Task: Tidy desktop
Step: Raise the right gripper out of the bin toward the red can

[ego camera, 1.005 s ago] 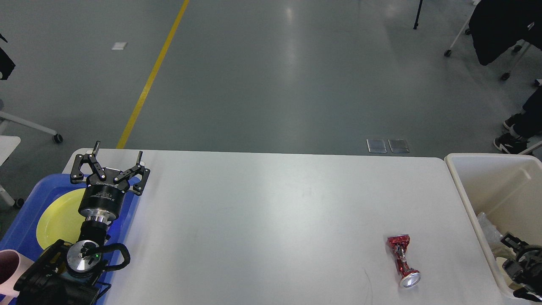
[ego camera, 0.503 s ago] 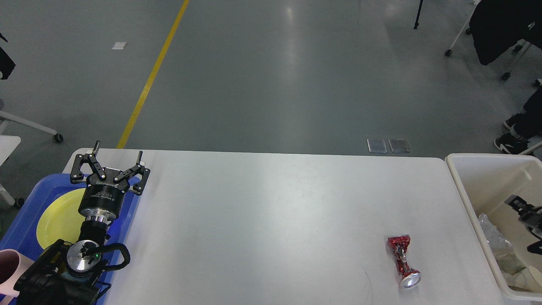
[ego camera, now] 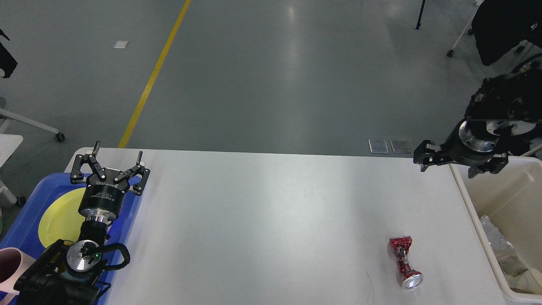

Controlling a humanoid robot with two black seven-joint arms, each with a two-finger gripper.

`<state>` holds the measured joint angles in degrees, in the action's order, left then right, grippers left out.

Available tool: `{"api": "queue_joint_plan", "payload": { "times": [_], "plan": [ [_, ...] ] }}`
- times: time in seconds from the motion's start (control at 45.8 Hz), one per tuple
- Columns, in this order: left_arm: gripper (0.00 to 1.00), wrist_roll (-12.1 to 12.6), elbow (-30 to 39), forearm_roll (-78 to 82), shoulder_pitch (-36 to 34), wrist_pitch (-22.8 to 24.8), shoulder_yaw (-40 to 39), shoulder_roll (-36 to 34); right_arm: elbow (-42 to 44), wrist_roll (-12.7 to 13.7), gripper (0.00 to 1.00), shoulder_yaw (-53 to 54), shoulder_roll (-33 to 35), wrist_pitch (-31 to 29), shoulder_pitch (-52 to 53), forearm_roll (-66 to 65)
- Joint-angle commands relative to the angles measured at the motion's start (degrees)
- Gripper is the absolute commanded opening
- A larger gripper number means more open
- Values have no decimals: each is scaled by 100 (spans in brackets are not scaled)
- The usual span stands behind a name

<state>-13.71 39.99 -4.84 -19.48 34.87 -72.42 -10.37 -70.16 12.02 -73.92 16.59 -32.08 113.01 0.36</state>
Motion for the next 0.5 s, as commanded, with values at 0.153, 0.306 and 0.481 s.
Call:
{"api": "queue_joint_plan", "payload": {
  "times": [0.153, 0.306, 0.481],
  "plan": [
    [96, 0, -9, 1, -3, -6, 0, 0, -1139, -7, 100, 650, -156, -1880, 2189, 236],
    [96, 0, 0, 1, -3, 3, 9, 0, -1482, -7, 100, 792, -33, -2162, 2831, 298],
    [96, 0, -9, 1, -3, -6, 9, 0, -1974, -7, 100, 915, 221, -2179, 3192, 298]
  ]
}}
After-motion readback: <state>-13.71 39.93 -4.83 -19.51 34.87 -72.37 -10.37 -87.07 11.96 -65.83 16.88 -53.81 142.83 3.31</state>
